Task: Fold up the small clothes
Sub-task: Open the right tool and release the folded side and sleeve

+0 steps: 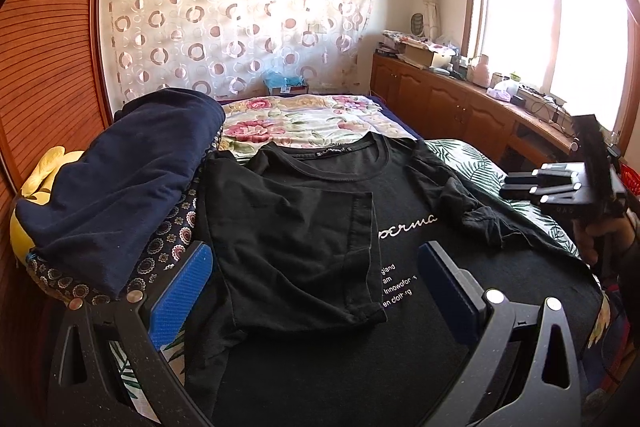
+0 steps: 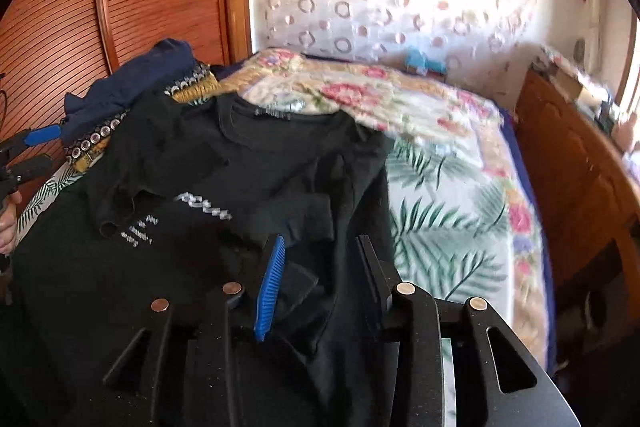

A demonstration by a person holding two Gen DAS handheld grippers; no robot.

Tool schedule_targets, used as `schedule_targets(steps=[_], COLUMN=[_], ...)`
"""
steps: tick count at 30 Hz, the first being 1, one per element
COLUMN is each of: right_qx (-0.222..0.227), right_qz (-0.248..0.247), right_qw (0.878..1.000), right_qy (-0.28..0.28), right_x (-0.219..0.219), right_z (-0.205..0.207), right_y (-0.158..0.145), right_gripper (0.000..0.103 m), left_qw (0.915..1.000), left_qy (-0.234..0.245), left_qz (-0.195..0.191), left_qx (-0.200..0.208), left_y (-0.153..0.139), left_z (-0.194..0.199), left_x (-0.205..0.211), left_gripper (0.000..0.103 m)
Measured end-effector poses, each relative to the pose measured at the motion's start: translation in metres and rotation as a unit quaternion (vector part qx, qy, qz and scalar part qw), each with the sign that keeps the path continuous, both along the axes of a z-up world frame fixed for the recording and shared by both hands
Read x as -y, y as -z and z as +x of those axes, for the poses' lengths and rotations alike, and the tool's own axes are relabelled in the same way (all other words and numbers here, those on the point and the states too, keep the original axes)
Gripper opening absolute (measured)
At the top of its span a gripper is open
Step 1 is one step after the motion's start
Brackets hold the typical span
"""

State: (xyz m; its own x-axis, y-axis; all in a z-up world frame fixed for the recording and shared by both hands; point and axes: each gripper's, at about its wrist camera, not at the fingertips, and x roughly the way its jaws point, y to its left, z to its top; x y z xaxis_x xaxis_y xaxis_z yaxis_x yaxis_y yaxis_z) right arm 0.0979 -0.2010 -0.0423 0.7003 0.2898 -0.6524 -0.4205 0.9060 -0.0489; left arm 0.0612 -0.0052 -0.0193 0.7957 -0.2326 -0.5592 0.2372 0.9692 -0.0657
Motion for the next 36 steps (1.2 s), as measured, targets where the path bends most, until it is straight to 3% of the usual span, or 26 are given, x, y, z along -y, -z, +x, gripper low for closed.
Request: schedule_targets(steps=[7, 8, 9, 10, 14, 28, 34, 36], right_qx=[-0.045, -0.046, -0.045, -0.041, -0.025, -0.031, -0.036, -0.028], right_qz=[0.021, 0.023, 0.027, 0.031, 0.04, 0.009, 0.005, 0.009], right_qw=[0.999, 0.999, 0.999, 0.999, 0.998, 0.996, 0.996, 0.997], right_qy=[-0.005, -0.006, -0.008, -0.013, -0.033, -0.085, -0.081, -0.077], right_x=[-0.015, -0.017, -0.017, -0.018, -0.022, -0.042, -0.035, -0.029], right_z=[0.012, 0.013, 0.013, 0.012, 0.001, -0.037, -0.043, -0.047], right_y=[0.024, 0.024, 0.023, 0.022, 0.012, 0.023, 0.023, 0.016], right_gripper=[0.037, 0.034, 0.021, 0.017, 0.01, 0.01, 0.016, 0.028], left_qw=[1.0, 1.0, 1.0, 1.0, 1.0, 1.0, 1.0, 1.0], left_qy=[-0.001, -0.002, -0.002, -0.002, -0.002, -0.002, -0.005, -0.005], left_qz=[0.001, 0.001, 0.001, 0.001, 0.002, 0.003, 0.004, 0.004], left_qx=[-0.004, -0.004, -0.004, -0.004, -0.003, -0.002, 0.002, 0.004], left_y=[0.001, 0.001, 0.0, 0.0, 0.0, -0.001, -0.008, -0.01], left_z=[0.0, 0.001, 0.0, 0.0, 0.001, 0.0, -0.002, -0.003], left_x=[-0.003, -0.003, -0.003, -0.003, -0.004, -0.004, -0.008, -0.009], left_gripper=[0.103, 0.103, 0.103, 0.103, 0.103, 0.103, 0.103, 0.103])
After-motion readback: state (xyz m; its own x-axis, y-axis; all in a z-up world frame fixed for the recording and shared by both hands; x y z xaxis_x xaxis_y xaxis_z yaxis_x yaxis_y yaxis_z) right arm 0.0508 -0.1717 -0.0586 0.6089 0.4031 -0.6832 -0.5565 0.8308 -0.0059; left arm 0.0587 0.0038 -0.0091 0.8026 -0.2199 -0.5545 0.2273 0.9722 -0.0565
